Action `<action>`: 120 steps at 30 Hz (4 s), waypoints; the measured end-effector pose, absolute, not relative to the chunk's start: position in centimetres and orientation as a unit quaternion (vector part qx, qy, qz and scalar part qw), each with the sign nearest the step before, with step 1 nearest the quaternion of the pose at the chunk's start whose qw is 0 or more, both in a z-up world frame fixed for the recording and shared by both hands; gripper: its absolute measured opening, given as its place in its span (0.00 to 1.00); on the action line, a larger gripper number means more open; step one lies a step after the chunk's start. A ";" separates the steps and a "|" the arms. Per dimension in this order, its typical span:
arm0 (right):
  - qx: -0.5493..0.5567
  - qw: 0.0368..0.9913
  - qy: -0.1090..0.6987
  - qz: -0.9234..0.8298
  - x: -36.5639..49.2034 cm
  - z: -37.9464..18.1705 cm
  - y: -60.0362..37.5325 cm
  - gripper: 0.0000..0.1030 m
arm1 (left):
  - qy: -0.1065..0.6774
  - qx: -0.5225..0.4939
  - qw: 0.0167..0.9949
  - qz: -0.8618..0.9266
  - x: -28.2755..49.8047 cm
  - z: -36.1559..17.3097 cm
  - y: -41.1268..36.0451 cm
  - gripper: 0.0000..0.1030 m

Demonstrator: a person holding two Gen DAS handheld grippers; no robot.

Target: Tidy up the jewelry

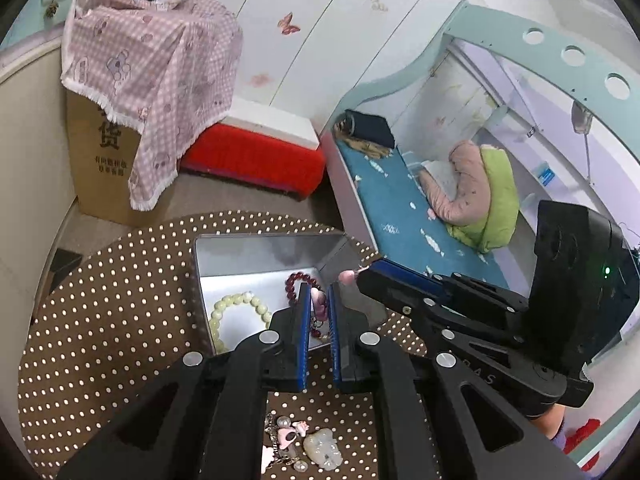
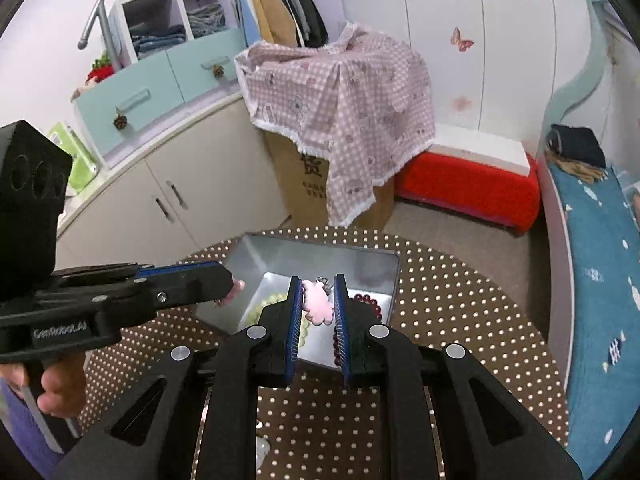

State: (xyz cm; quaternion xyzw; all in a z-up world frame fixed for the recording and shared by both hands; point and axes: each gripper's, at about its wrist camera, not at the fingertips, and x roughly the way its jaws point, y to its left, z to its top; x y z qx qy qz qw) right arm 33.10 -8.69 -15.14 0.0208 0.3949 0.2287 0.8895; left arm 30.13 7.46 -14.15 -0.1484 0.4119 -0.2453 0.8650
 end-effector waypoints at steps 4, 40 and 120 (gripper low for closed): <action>0.022 0.884 0.407 0.229 33.5 -16.4 -8.4 0.16 | 0.423 -0.142 0.862 -0.239 30.5 -14.9 7.2 0.07; 0.019 0.899 0.381 0.215 25.0 -14.2 -10.8 0.43 | 0.352 -0.125 0.919 -0.129 20.1 -12.4 10.6 0.68; 0.007 0.870 0.446 0.210 21.6 -22.3 -12.2 0.28 | 0.428 -0.028 0.890 -0.157 16.7 -21.1 2.7 0.32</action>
